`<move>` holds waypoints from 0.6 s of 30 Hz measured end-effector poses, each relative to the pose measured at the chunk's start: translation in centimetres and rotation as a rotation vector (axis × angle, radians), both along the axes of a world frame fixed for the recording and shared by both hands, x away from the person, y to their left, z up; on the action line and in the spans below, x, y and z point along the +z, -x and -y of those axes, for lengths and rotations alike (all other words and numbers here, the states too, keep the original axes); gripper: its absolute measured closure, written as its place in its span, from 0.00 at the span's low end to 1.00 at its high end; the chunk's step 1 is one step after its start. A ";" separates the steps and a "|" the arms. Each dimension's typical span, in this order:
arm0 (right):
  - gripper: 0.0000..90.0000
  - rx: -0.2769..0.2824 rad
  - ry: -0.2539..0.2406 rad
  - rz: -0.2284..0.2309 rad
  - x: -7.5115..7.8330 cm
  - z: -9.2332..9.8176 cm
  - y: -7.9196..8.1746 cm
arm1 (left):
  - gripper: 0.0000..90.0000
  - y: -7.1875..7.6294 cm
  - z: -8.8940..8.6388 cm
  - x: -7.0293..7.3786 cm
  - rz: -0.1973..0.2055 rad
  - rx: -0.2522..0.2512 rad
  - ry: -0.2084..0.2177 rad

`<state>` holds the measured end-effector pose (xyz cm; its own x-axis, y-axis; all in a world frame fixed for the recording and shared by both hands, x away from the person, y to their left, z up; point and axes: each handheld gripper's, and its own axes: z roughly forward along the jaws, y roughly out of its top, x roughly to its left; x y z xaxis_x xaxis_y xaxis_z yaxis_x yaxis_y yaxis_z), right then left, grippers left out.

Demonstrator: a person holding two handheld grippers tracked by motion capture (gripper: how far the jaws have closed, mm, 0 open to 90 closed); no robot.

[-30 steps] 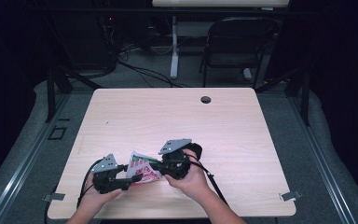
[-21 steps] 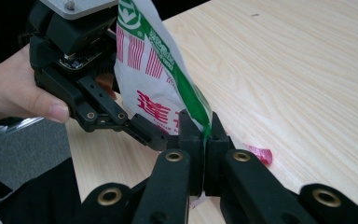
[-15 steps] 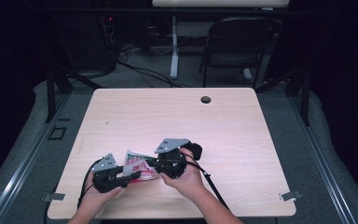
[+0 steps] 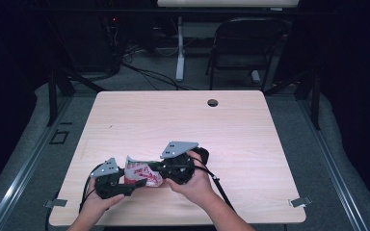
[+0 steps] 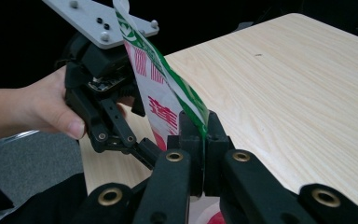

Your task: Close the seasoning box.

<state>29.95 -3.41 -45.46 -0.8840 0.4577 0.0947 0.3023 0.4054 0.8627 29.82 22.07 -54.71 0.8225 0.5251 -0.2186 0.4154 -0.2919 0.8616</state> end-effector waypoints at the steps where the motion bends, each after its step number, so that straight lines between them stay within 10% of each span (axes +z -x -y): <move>1: 1.00 0.003 0.001 0.000 0.0 0.1 0.1 | 0.44 0.0 0.1 -0.1 -0.002 -0.010 -0.011; 18: 1.00 0.036 -0.007 0.044 1.4 1.0 1.3 | 0.27 -0.3 0.9 -1.3 -0.021 -0.089 0.010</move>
